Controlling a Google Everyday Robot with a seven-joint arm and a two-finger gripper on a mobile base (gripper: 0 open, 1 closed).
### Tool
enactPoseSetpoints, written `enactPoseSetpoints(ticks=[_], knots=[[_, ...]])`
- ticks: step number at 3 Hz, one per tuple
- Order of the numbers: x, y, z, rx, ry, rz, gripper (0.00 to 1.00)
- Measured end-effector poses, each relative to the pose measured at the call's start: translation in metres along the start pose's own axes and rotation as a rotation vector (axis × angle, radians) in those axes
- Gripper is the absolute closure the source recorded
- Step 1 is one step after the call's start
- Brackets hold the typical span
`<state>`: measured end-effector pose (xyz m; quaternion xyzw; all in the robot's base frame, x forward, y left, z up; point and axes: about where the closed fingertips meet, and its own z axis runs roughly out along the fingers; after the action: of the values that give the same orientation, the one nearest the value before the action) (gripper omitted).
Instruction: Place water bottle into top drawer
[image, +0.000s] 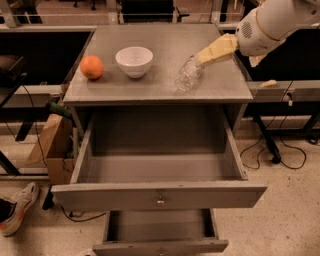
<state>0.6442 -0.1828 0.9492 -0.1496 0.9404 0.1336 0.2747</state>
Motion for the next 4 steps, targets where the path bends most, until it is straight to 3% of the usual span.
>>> enactPoseSetpoints(ticks=[2, 3, 4], knots=[[-0.031, 0.057, 0.054, 0.001, 0.002, 0.207, 0.00], [-0.031, 0.061, 0.057, 0.001, 0.006, 0.249, 0.00], [-0.031, 0.061, 0.057, 0.001, 0.006, 0.249, 0.00]])
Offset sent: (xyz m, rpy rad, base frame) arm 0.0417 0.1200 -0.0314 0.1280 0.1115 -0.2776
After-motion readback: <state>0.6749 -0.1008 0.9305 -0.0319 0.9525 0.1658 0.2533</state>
